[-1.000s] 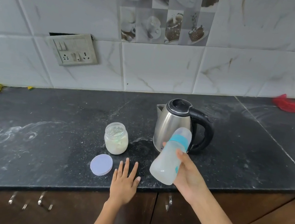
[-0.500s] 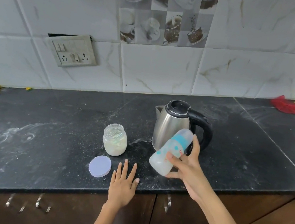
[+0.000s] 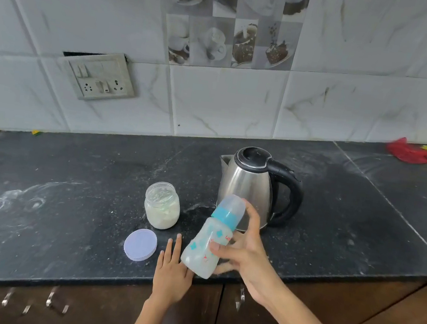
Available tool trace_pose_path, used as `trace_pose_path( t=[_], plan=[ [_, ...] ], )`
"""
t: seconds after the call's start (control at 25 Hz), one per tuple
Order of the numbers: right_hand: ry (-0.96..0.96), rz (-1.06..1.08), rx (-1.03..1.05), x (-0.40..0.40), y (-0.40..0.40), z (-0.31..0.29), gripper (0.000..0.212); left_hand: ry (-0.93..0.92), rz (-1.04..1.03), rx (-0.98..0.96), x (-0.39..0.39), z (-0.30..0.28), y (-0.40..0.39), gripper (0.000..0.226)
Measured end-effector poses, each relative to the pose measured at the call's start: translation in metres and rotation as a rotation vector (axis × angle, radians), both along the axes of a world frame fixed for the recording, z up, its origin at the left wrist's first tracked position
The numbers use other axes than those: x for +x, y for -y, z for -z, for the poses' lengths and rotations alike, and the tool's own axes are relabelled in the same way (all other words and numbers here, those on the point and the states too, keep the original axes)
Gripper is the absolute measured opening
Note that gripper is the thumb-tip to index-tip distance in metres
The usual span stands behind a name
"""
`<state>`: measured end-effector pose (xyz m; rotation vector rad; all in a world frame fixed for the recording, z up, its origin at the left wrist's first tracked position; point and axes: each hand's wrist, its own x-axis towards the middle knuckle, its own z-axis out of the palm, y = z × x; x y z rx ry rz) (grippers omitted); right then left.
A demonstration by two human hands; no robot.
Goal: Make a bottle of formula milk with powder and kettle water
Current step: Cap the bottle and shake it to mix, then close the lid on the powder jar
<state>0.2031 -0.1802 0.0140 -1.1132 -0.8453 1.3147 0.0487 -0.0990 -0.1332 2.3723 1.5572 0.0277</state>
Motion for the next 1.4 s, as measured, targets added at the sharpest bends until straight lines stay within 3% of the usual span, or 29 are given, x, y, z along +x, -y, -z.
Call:
trace_pose_path(
  t=[0.12,0.2,0.32,0.48,0.64,0.8,0.92,1.0,1.08,1.16,1.28,1.4],
  plan=[
    [-0.146,0.171,0.054,0.012,-0.009,0.000,0.088,0.003,-0.017,0.023,0.000,0.002,0.000,0.084],
    [-0.148,0.151,0.050,0.013,-0.010,0.002,0.088,0.005,-0.015,0.024,0.000,0.003,0.000,0.084],
    [0.102,0.044,0.040,0.002,-0.004,0.024,0.095,-0.016,0.002,0.021,-0.001,0.001,0.000,0.080],
    [0.639,0.160,0.135,0.009,-0.016,0.063,0.098,0.014,-0.021,0.021,0.000,0.003,0.001,0.089],
    [0.884,0.129,0.179,0.007,-0.022,0.087,0.104,0.013,-0.023,0.027,0.001,0.003,-0.001,0.091],
    [0.793,0.208,0.127,0.006,-0.036,0.102,0.106,0.014,-0.004,0.020,0.000,0.002,-0.001,0.096],
    [0.808,0.280,0.104,0.008,-0.037,0.111,0.096,0.061,0.014,-0.025,-0.003,-0.004,0.000,0.063],
    [0.892,0.436,0.129,0.002,-0.026,0.119,0.086,0.196,-0.008,0.023,-0.012,-0.009,0.003,0.056],
    [0.951,0.557,0.236,-0.013,-0.009,0.126,0.068,0.360,-0.123,0.203,-0.029,-0.014,0.003,0.054],
    [0.981,0.509,0.340,-0.033,-0.004,0.129,0.055,0.371,-0.289,0.360,-0.049,-0.017,-0.006,0.059],
    [0.974,0.356,0.366,-0.055,-0.019,0.129,0.042,0.207,-0.435,0.216,-0.074,-0.024,-0.031,0.085],
    [0.885,0.222,0.266,-0.071,-0.039,0.123,0.033,0.165,-0.404,0.180,-0.082,-0.030,-0.042,0.091]
  ],
)
